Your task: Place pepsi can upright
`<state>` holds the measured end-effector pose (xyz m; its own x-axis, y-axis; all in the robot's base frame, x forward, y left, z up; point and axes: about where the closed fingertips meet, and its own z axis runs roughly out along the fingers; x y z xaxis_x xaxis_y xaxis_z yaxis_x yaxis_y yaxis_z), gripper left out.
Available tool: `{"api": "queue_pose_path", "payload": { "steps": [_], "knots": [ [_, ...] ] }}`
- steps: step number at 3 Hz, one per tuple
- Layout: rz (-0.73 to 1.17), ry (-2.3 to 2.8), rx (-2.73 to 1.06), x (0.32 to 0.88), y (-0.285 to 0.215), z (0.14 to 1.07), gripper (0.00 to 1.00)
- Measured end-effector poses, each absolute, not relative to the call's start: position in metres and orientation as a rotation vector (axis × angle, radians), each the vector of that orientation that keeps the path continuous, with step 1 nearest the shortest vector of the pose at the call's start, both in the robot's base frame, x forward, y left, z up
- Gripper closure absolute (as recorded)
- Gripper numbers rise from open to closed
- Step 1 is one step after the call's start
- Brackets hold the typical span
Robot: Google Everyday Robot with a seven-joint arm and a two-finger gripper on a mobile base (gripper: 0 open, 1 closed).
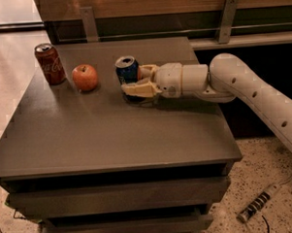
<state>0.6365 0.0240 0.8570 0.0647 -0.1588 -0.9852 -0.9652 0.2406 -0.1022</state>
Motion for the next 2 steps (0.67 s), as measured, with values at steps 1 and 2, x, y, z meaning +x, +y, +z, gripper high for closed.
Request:
{"api": "queue_pose_path", "payload": {
  "steps": [1,2],
  "knots": [
    [0.887,1.384,-1.132,0.6305,0.0190,0.8483,1.00],
    [0.887,1.384,-1.132,0.6305,0.0191,0.8504,0.84]
  ]
}}
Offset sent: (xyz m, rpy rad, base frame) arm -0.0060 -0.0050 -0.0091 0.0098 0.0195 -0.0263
